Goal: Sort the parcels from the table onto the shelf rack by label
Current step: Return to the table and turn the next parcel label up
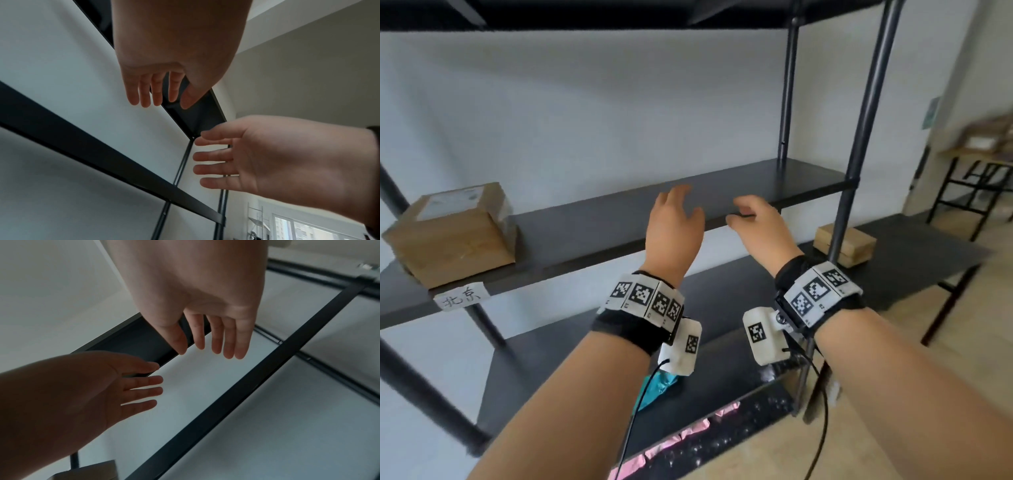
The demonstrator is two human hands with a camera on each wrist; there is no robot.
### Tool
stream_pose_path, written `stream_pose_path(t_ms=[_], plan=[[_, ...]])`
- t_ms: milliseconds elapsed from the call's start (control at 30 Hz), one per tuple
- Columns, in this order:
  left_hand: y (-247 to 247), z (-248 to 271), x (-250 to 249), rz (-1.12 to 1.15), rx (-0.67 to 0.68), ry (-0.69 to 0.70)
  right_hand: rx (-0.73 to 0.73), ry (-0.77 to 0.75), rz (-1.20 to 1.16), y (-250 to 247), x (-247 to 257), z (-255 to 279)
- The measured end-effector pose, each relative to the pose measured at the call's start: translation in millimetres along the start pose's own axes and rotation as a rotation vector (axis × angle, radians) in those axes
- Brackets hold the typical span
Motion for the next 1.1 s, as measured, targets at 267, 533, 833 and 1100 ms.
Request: stream_pose_path(t_ms=[267, 533, 833, 1100], plan=[[169.4, -34.1, -91.2, 0.085, 0.171, -0.019, -0.054, 0.119, 0.073, -148.6, -113.2, 22.7], [318.5, -50.4, -147.1, 0.146, 0.309, -0.067, -0.061, 0.241, 0.078, -265.2, -214.4, 44.3], [454.7, -99.7, -145.5, 0.092, 0.537, -0.138, -0.058, 0.405, -0.017, -329.9, -322.1, 10.2], [544.8, -193.3, -112.9, 0.123, 0.580, -0.258, 0.027, 0.475, 0.053, -362.1, -394.2, -88.0]])
Point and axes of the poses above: each hand's wrist, its own z-axis away from the middle knuckle, its own y-axis out of the palm, x = y × z, the point moved 7 cm from there along -z, towards the middle knuckle, and after that the axes turned 14 degrees about x, right-handed, at the moved point
